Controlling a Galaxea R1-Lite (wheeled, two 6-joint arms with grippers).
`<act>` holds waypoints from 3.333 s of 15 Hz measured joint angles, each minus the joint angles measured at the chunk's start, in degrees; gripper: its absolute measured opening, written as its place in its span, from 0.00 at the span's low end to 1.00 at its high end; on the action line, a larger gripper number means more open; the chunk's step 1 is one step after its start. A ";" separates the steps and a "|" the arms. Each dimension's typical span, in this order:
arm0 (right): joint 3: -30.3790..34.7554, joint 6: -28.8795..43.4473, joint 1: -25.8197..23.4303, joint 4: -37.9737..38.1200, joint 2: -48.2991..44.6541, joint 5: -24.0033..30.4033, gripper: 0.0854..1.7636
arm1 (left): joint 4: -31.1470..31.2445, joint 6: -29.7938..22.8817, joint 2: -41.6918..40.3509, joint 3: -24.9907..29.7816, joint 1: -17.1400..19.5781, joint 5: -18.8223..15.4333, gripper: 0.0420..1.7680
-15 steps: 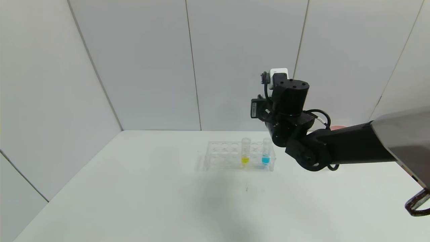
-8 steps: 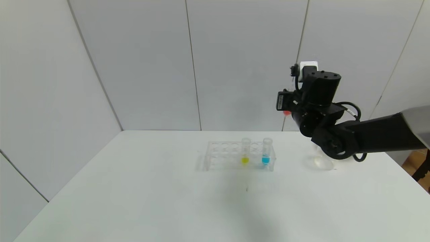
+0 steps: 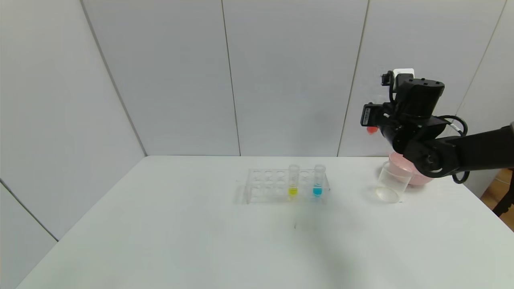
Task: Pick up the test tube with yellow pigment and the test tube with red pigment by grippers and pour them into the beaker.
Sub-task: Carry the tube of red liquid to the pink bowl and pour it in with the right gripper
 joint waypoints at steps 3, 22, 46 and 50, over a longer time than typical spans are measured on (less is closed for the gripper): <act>-0.09 -0.30 -3.02 7.61 -1.95 6.05 0.26 | 0.00 -0.02 0.00 0.00 0.00 0.00 1.00; -17.09 -25.82 -16.55 47.23 -6.50 26.16 0.26 | 0.00 0.00 0.00 0.00 0.00 0.00 1.00; -31.48 -42.08 -19.42 76.74 -1.44 32.59 0.26 | 0.00 -0.02 0.00 0.00 0.00 0.00 1.00; -31.73 -46.81 -19.50 80.03 -0.13 32.01 0.26 | 0.00 0.00 0.00 0.00 0.00 0.00 1.00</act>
